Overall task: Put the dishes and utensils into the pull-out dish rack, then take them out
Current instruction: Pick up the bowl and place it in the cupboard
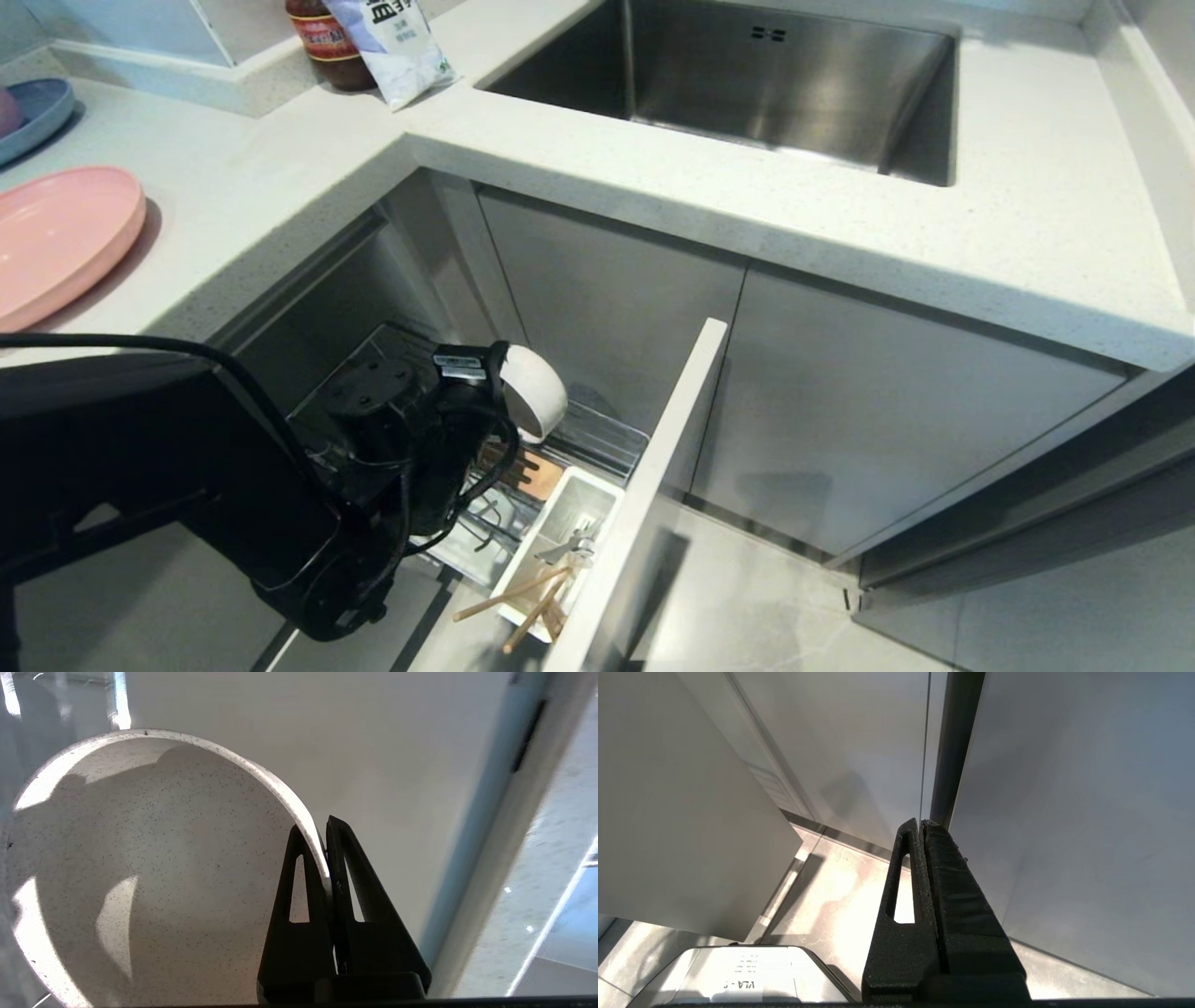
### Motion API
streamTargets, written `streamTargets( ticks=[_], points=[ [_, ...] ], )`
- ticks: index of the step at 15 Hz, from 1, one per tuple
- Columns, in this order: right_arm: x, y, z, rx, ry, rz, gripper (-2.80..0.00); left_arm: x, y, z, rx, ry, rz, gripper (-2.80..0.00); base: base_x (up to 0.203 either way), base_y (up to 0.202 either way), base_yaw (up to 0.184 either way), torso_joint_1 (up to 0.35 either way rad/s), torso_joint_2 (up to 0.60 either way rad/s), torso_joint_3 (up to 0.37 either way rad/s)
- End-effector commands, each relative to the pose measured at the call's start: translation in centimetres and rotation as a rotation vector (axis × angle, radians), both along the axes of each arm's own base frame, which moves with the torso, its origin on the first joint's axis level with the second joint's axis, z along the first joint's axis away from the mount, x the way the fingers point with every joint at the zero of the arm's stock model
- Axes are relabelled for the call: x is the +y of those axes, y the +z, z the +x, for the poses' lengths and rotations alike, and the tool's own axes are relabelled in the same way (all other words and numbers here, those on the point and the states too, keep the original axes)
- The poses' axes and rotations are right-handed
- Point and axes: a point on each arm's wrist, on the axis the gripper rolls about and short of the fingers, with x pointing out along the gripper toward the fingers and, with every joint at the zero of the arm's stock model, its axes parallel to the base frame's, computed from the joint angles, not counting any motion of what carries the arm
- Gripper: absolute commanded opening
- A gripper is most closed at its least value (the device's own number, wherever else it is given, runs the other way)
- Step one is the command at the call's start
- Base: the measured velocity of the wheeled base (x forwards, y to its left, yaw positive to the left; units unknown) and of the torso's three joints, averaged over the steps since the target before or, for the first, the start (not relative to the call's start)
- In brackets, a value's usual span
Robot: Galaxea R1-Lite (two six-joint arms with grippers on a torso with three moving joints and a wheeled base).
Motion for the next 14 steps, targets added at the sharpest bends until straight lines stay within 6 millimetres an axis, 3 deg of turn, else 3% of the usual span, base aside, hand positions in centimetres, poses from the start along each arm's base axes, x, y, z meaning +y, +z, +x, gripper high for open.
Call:
streamTargets(
  ticks=[1,14],
  points=[
    [0.0,0.0,0.0,-0.001,0.000,0.001,-2.80,0.2,0.6,0.1,-0.025,0.004,-0.021,-2.80,0.000,0.000,0.000,0.000,0.00,0.000],
    [0.0,0.0,0.0,-0.001,0.000,0.001,-2.80,-0.1,-1.5,1.3,0.021,-0.024,0.002,-2.80,0.000,0.000,0.000,0.000,0.00,0.000]
  ],
)
